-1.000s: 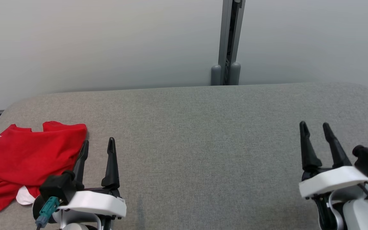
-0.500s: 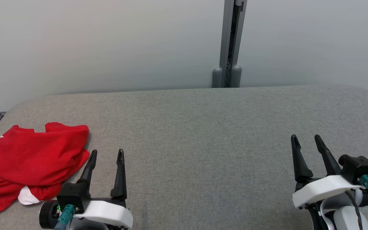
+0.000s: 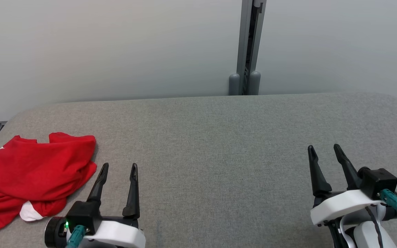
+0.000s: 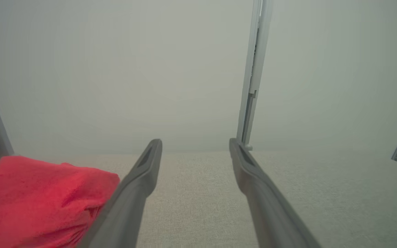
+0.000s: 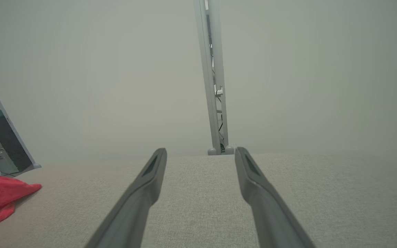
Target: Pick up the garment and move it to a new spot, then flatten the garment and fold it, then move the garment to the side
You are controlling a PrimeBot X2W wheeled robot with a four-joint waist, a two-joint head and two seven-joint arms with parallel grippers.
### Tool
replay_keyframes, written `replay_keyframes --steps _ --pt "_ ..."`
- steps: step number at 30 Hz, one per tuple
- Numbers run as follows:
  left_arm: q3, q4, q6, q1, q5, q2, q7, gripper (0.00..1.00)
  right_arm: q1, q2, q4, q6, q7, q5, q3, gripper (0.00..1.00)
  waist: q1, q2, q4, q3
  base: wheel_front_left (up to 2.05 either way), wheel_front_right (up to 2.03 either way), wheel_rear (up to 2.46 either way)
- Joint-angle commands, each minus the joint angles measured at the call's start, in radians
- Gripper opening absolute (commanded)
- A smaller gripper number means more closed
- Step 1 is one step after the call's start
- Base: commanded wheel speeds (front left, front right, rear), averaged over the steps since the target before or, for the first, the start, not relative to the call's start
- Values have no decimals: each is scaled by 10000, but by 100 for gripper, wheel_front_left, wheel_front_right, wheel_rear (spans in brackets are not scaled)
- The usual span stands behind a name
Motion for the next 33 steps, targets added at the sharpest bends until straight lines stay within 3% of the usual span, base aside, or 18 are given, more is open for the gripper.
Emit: replay_keyframes --steps 1,17,33 --pt "151 -20 -121 125 -127 -43 -64 100 -116 -90 57 18 -123 191 109 100 0 0 9 -12 0 0 0" --pt "384 -98 -433 303 1156 -212 -284 100 -280 -110 375 20 -504 -299 393 100 0 0 19 -70 0 0 0" --pt "360 -42 -499 264 960 -235 -286 100 -317 -108 565 20 -516 86 347 100 0 0 3 -51 0 0 0"
